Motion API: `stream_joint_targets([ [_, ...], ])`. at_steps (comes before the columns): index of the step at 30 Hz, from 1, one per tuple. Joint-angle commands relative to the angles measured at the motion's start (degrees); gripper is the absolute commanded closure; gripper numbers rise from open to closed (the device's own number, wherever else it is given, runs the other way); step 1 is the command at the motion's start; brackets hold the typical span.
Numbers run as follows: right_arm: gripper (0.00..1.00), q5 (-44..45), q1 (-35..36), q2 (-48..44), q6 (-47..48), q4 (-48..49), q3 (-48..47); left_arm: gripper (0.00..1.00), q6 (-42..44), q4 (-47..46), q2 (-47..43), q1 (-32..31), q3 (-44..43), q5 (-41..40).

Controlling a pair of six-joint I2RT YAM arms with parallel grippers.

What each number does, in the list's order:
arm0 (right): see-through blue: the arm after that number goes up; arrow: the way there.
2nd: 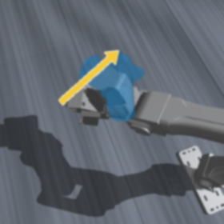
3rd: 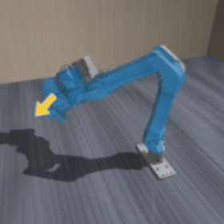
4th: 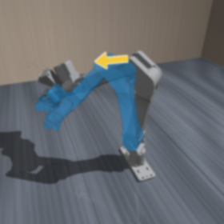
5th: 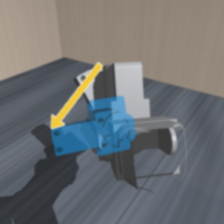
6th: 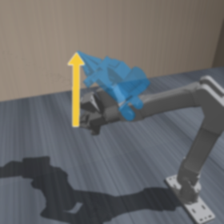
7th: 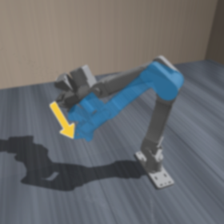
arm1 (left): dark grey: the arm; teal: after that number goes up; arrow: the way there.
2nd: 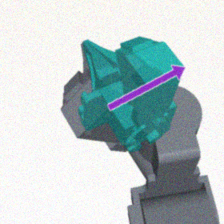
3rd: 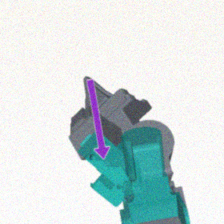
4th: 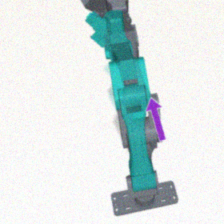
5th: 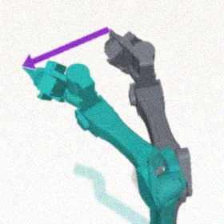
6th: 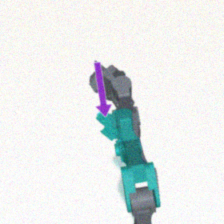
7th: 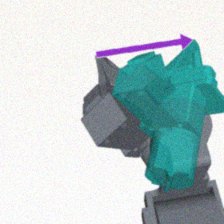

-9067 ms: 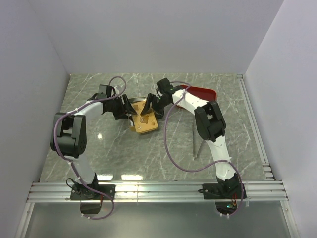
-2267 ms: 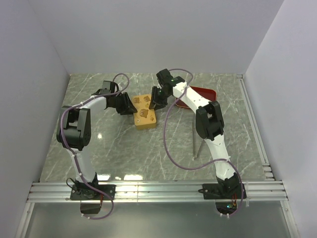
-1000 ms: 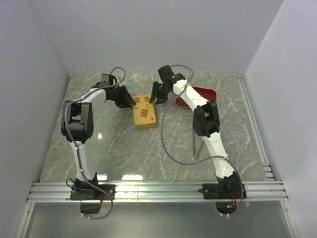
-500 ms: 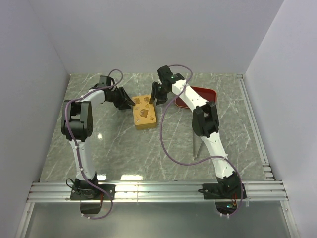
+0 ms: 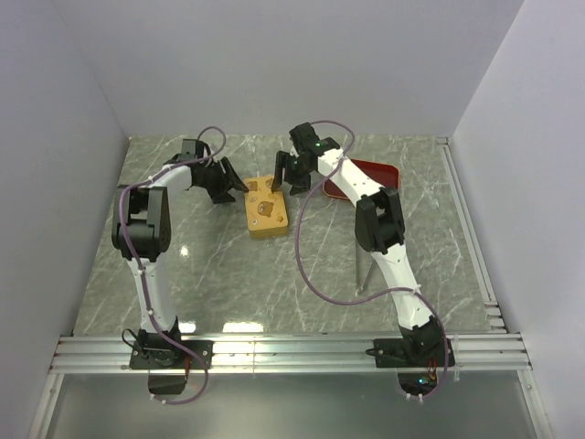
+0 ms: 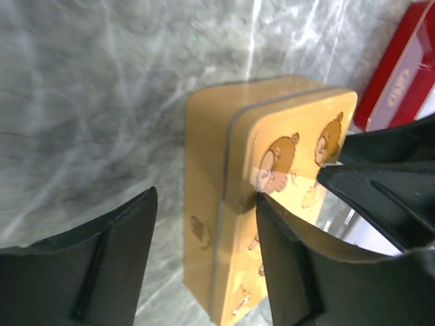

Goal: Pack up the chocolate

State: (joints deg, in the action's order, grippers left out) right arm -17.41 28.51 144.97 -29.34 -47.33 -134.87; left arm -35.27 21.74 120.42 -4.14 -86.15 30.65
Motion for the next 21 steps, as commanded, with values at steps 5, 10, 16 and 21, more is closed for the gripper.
stream_joint_targets([
  [5, 0.25, 0.4, 0.1, -9.6, -0.2, 7.6, 1.9, 0.30, 5.4, 0.1, -8.1, 1.1, -8.1, -6.5],
  [10, 0.23, 1.9, -1.6, -17.4, -0.8, 11.8, 8.9, 0.30, 5.0, -1.4, -14.9, 2.4, -5.8, -8.2],
  [16, 0.23, 2.6, -6.3, -26.2, -1.5, 15.0, 19.5, 0.29, 3.8, -3.3, -24.8, 5.7, 1.9, -11.3],
  [21, 0.22, 4.0, -10.6, -33.6, 0.0, 17.0, 29.6, 0.29, 2.7, -5.2, -30.6, 11.1, 9.4, -11.1],
])
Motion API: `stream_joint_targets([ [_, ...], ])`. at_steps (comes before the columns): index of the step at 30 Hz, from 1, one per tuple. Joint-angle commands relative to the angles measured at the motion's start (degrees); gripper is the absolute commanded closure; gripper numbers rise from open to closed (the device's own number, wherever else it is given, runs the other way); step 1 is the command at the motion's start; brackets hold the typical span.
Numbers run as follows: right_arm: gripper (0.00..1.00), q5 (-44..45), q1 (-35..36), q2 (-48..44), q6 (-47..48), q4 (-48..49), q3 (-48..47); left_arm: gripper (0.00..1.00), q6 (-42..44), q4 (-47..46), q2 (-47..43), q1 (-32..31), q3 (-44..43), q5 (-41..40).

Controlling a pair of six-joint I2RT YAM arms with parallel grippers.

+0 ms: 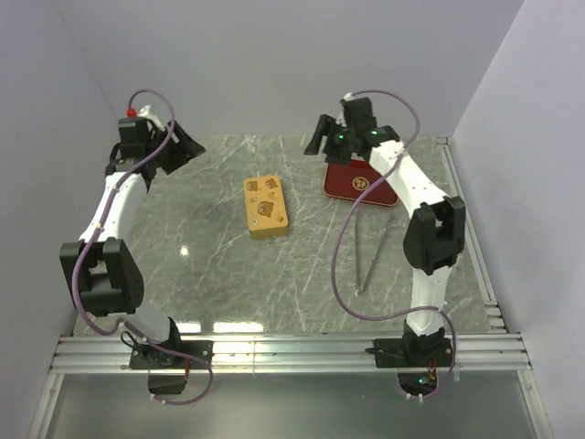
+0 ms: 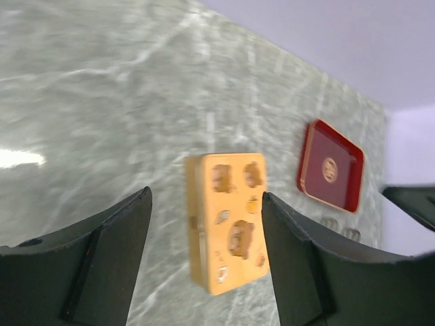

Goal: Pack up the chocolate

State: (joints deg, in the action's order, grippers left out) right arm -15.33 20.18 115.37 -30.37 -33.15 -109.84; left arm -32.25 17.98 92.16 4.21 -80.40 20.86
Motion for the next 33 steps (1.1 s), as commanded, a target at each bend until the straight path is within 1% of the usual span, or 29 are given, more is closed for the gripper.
stream_joint_targets([
  [1, 0.22, 2.5, -2.8, -5.1, 1.2, 3.3, 8.4, 0.28, -0.3, -1.5, -3.7, 3.4, 5.6, -1.3],
  [6, 0.22, 4.5, -7.7, -14.3, 2.9, 4.7, 20.2, 0.28, 0.4, -0.6, -8.0, 8.0, 8.6, -2.1],
  [8, 0.22, 5.8, -8.9, -18.2, 4.3, 4.7, 23.1, 0.28, 0.8, -0.2, -9.0, 9.6, 8.9, -2.0],
  [15, 0.21, 8.3, -15.4, -28.9, 7.1, 2.1, 32.0, 0.28, 1.0, 1.4, -11.4, 10.8, 7.5, -1.4],
  [19, 0.20, 8.7, -19.3, -32.8, 8.7, 0.8, 34.0, 0.27, 0.3, 1.1, -12.5, 10.8, 7.8, -1.1],
  [24, 0.20, 8.7, -23.5, -36.3, 9.8, -0.3, 35.0, 0.27, 0.3, 2.9, -14.3, 10.7, 7.4, -5.8],
  [27, 0.20, 7.8, -24.9, -37.2, 10.0, -0.3, 35.5, 0.29, 0.9, 4.4, -14.7, 10.8, 6.7, -8.4],
  [33, 0.20, 6.5, -25.5, -37.9, 10.2, -0.3, 35.7, 0.30, 1.6, 3.6, -18.1, 10.8, 8.7, -10.5],
])
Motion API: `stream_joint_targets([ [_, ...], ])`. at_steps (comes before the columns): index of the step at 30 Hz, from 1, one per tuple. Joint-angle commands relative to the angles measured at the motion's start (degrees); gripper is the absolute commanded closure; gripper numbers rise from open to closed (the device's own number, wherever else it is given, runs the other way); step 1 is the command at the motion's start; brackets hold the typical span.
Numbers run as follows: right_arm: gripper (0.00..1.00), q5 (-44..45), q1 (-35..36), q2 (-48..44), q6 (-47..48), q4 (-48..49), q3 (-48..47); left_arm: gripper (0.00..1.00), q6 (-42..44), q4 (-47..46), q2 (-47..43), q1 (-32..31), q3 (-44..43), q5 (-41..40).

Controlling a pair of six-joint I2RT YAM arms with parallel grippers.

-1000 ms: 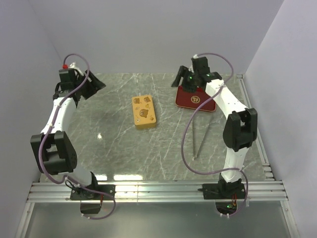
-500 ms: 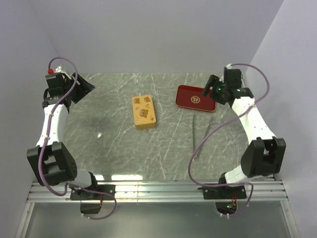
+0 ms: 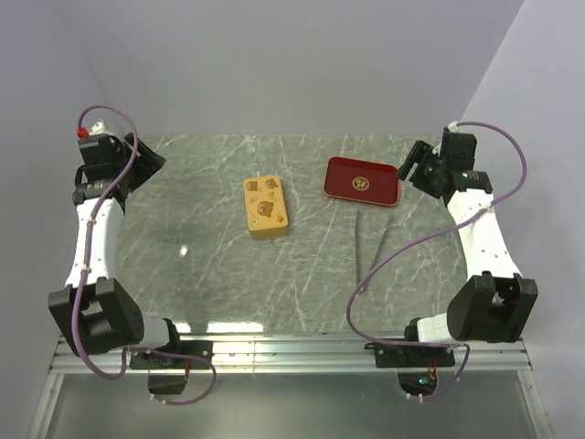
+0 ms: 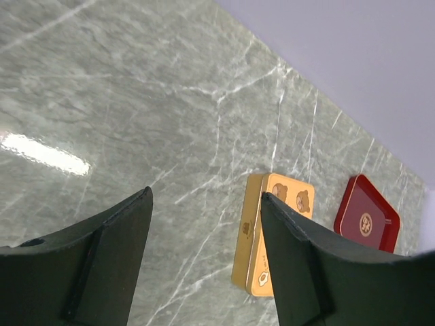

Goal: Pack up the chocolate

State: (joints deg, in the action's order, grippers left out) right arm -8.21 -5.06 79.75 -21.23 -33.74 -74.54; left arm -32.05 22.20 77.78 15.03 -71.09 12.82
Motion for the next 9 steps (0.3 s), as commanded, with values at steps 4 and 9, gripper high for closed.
stream_joint_targets([
  [4, 0.20, -1.1, -0.3, -2.5, 0.1, 1.2, 1.4, 0.30, 2.4, 0.8, -4.0, -0.1, -0.6, -2.8],
  [9, 0.20, -1.6, -0.3, -2.8, -0.8, 2.0, 2.1, 0.27, 2.2, 0.5, -4.7, 0.0, -0.1, -2.6],
])
